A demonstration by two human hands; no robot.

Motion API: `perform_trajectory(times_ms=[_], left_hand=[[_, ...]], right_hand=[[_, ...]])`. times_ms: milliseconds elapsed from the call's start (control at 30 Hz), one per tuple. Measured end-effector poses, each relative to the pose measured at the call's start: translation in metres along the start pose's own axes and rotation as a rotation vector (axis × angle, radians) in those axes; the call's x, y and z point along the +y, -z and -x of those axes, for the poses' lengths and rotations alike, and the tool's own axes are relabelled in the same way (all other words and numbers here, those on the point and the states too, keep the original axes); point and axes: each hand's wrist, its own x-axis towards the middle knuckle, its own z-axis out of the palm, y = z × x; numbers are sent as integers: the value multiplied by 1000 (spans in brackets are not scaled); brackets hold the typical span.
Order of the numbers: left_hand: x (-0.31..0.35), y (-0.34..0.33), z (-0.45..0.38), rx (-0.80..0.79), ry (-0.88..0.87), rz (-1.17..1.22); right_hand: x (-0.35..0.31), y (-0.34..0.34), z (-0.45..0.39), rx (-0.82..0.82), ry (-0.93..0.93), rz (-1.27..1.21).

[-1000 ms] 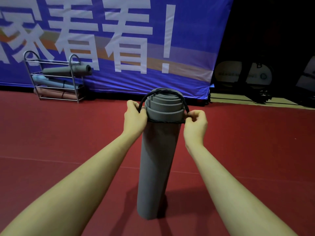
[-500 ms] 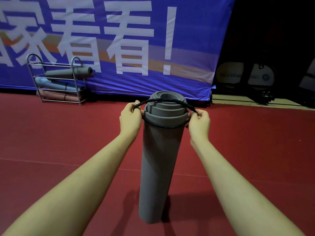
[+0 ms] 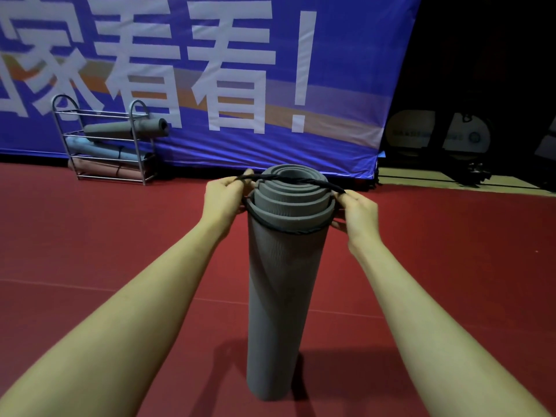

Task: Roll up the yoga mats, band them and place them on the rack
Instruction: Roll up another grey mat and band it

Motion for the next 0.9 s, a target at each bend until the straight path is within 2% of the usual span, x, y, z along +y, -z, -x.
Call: perform_trajectory(times_ms=[333, 567, 667, 733, 900], left_hand=[[23, 5, -5, -13, 223, -55], [14, 10, -7, -17, 347, -19], [5, 11, -6, 23, 299, -31], [-2, 12, -3, 10, 226, -146], [-22, 16, 2, -45, 159, -273]], right_hand=[[-12, -13, -1, 49, -117, 5], [-10, -17, -4, -16, -287, 43], [0, -17, -4, 8, -296, 3], [5, -16, -7, 51, -225, 16], [33, -3, -3, 18, -86, 242]])
